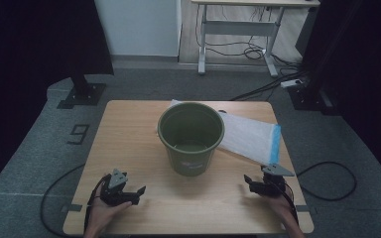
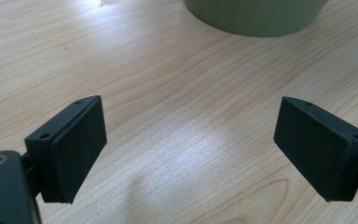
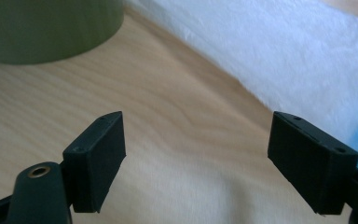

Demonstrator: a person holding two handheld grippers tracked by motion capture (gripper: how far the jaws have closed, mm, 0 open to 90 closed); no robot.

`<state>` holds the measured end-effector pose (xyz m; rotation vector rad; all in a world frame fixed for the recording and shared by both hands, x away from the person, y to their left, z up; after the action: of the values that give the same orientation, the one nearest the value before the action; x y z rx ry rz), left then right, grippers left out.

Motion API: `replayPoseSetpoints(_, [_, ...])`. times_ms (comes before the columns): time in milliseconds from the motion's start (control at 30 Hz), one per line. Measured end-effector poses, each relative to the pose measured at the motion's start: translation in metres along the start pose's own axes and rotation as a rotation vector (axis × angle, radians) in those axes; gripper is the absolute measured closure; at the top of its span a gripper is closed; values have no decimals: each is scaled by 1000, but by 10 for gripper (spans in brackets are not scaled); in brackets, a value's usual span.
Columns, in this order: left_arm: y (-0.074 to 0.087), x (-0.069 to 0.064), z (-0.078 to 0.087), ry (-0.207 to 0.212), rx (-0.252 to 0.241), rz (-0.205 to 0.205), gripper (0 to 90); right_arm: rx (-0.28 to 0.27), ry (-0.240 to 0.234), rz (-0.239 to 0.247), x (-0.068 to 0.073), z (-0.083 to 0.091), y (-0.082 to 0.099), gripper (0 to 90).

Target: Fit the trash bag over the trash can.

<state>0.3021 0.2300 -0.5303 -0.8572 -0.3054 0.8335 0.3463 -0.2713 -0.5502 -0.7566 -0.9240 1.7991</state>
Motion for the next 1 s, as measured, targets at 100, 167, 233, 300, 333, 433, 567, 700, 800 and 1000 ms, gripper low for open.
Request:
replayPoseSetpoints(100, [3, 1, 0, 3, 3, 8, 92, -6, -1, 29, 1, -7, -9, 211])
replayPoseSetpoints(167, [4, 1, -1, 9, 3, 13, 92, -5, 8, 41, -1, -12, -16, 221])
replayPoseSetpoints(233, [4, 2, -3, 17, 4, 20, 94, -6, 6, 36, -4, -18, -22, 232])
replayPoseSetpoints(300, [4, 2, -4, 23, 8, 19, 100, -1, 1, 33, -6, -24, -30, 235])
replayPoseSetpoints(333, [4, 2, -4, 27, 8, 21, 100, 1, -5, 29, -7, -27, -33, 236])
replayPoseSetpoints(433, [4, 2, -4, 41, 0, 29, 104, 12, -39, 18, -7, -37, -44, 247])
replayPoseSetpoints(567, [4, 2, -4, 52, -9, 35, 111, 20, -55, 30, -4, -51, -58, 287])
replayPoseSetpoints(700, [4, 3, -4, 57, -13, 36, 118, 33, -65, 53, -1, -64, -68, 310])
replayPoseSetpoints(800, [4, 3, -4, 68, -19, 45, 123, 51, -68, 66, 0, -74, -73, 311])
replayPoseSetpoints(1000, [4, 3, -7, 65, -9, 44, 125, 61, -78, 74, -3, -91, -69, 342])
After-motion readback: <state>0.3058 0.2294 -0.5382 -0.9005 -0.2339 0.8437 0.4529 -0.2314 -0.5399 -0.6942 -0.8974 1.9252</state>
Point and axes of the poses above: each handheld gripper's, and its own axes: z roughly backward along the jaws, y roughly out of its underside, x roughly to its left, the point moved 2 cm from there along -z, roughly forward along the jaws, and after that the axes turned 8 degrees about y, right-handed, at the moved point
